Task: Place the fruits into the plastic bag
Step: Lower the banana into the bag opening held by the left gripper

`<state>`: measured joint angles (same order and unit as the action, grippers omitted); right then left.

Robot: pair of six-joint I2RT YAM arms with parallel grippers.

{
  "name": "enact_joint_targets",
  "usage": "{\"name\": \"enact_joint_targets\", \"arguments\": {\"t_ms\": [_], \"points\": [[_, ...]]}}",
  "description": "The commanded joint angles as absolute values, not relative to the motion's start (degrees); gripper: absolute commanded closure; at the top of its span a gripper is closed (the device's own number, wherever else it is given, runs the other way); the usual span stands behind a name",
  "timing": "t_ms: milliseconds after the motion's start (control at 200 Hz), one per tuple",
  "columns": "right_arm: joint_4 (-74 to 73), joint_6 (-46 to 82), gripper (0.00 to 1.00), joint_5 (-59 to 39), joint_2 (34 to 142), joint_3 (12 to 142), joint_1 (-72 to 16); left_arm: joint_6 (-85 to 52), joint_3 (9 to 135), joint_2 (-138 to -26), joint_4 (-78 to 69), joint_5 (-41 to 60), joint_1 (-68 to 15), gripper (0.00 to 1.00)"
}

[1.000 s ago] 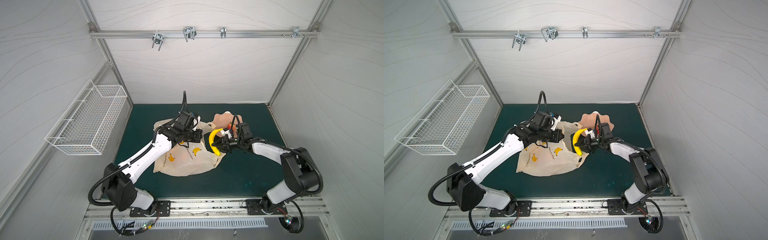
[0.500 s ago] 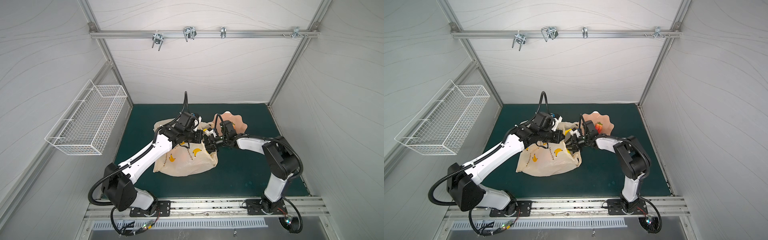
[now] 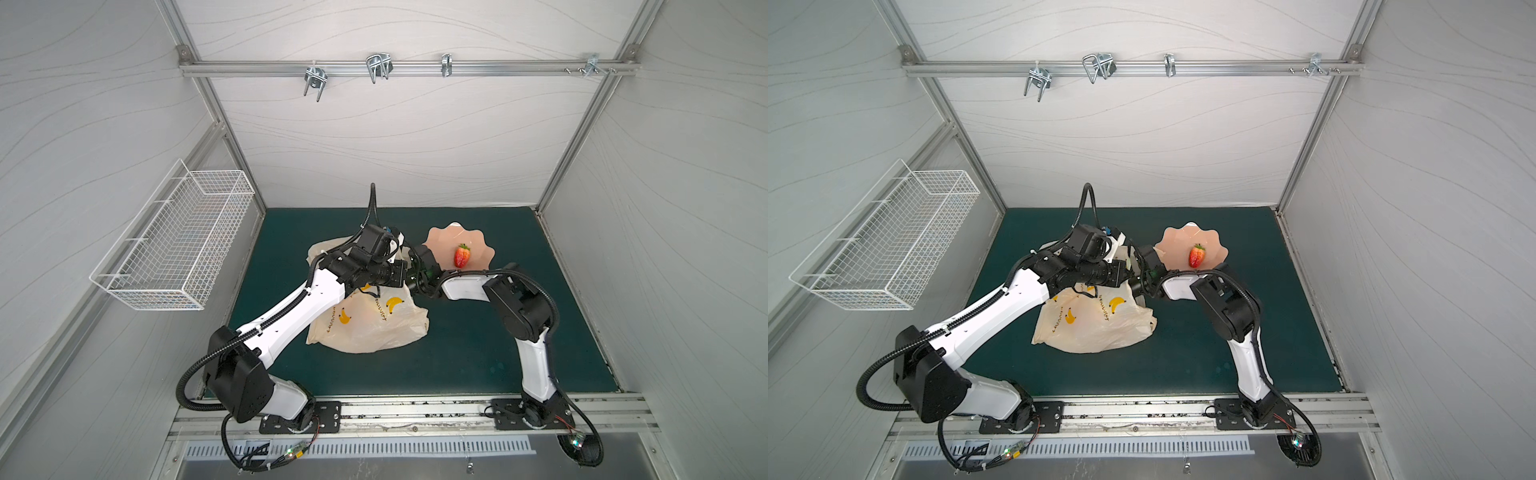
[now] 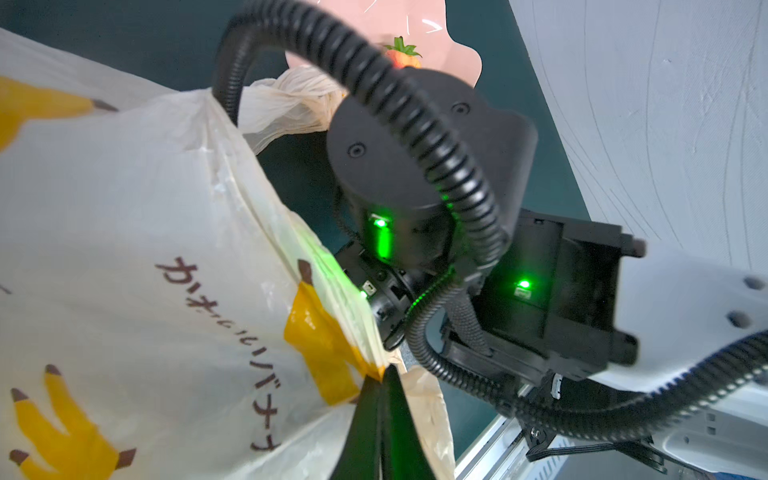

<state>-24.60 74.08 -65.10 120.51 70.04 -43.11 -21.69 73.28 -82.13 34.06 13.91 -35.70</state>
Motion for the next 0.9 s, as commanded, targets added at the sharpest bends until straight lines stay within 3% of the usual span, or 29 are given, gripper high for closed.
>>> {"name": "enact_joint_targets", "arguments": {"t_ms": [0, 265, 435, 610, 770, 895], "points": [[-28.97, 79.52, 0.78, -67.56, 123.26, 73.09, -45.1, -22.06, 75.67, -81.54, 33.06, 13.54, -36.2, 1.0], [-24.02, 80.27, 0.74, -69.56, 127.65, 78.27, -47.42, -22.06, 75.78, -81.64, 33.08, 13.55, -36.47, 1.0], [-21.99, 80.16, 0.66, -70.36, 128.9, 79.18, -48.04, -21.81, 75.61, -81.47, 33.17, 13.37, -36.46, 1.0], [-21.82, 79.99, 0.47, -70.53, 128.6, 79.15, -47.99, -21.71, 75.55, -81.53, 33.25, 13.21, -36.47, 1.0], [-21.58, 78.72, 0.23, -70.27, 127.38, 78.86, -47.75, -21.71, 75.52, -81.47, 33.35, 12.88, -36.42, 1.0], [-19.61, 77.37, 0.16, -69.87, 126.16, 78.37, -47.04, -21.71, 75.2, -81.19, 33.47, 12.44, -36.47, 1.0]]}}
